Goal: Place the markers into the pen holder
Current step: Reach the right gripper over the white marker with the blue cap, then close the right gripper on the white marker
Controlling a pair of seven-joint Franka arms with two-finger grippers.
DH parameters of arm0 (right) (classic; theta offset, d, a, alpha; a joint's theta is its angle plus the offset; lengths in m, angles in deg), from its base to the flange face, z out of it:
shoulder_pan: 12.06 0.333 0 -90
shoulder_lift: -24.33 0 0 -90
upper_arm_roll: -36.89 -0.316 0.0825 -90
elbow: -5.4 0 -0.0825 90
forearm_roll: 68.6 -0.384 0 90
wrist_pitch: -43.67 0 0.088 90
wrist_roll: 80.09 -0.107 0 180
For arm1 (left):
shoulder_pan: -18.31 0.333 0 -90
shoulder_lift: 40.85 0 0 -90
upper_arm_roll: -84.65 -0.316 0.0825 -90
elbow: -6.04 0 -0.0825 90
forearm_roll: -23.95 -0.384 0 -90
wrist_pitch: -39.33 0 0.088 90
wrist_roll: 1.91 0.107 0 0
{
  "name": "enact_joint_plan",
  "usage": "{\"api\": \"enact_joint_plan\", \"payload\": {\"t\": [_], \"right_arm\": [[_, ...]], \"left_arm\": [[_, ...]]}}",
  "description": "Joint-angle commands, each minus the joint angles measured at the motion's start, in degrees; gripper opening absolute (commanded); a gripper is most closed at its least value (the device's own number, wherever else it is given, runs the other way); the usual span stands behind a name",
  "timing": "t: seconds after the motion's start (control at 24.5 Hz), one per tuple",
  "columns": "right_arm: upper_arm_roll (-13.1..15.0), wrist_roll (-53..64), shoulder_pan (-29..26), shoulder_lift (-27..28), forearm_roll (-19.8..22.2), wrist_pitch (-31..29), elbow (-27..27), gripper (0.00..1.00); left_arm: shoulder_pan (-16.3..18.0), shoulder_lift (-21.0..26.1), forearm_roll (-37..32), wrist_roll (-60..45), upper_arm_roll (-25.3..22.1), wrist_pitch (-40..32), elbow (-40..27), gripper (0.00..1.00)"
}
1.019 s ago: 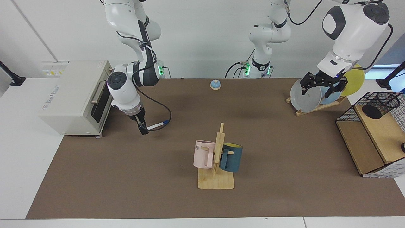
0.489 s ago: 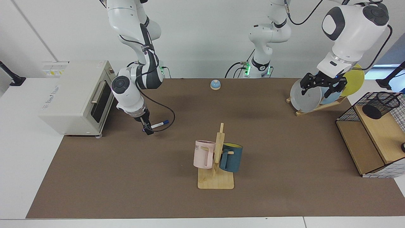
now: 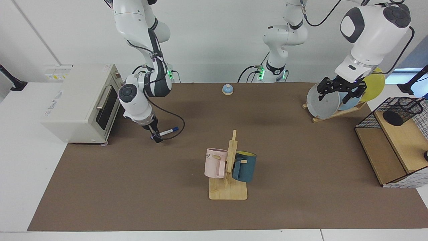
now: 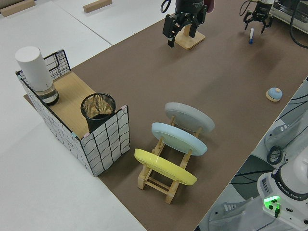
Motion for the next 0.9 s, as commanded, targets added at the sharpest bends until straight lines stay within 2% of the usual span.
{"api": "enact_joint_plan", "payload": {"t": [0.0, 0.16, 0.29, 0.53, 0.61, 0.73, 0.86], "right_arm": [[-0.2, 2.5, -0.7, 0.5, -1.4, -3.2, -0.9, 0.99], [-0.2, 2.5, -1.4, 0.8, -1.4, -4.5, -0.9, 0.98], [-0.2, 3.0, -1.7, 0.8, -1.4, -4.5, -0.9, 0.91], [-0.2, 3.8, -1.6, 0.7, -1.4, -3.9, -0.9, 0.54], [-0.2, 4.3, -1.4, 0.7, -1.4, -3.7, -0.9, 0.35], [-0.3, 4.2, -1.4, 0.7, -1.4, -3.5, -0.9, 0.0], [-0.3, 4.2, -1.5, 0.7, -1.4, -3.5, -0.9, 0.0]], "left_arm": [[-0.5, -1.5, -0.5, -1.4, -0.7, 1.3, -2.1, 1.0], [-0.6, -1.5, -0.4, -1.5, -0.7, 1.2, -2.1, 1.0], [-0.6, -1.5, -0.4, -1.5, -0.7, 1.3, -2.1, 1.0], [-0.6, -1.5, -0.4, -1.5, -0.7, 1.2, -2.1, 1.0], [-0.6, -1.5, -0.4, -1.5, -0.7, 1.2, -2.1, 1.0], [-0.6, -1.5, -0.4, -1.4, -0.7, 1.2, -2.1, 1.0], [-0.6, -1.5, -0.4, -1.4, -0.7, 1.2, -2.1, 1.0]]}}
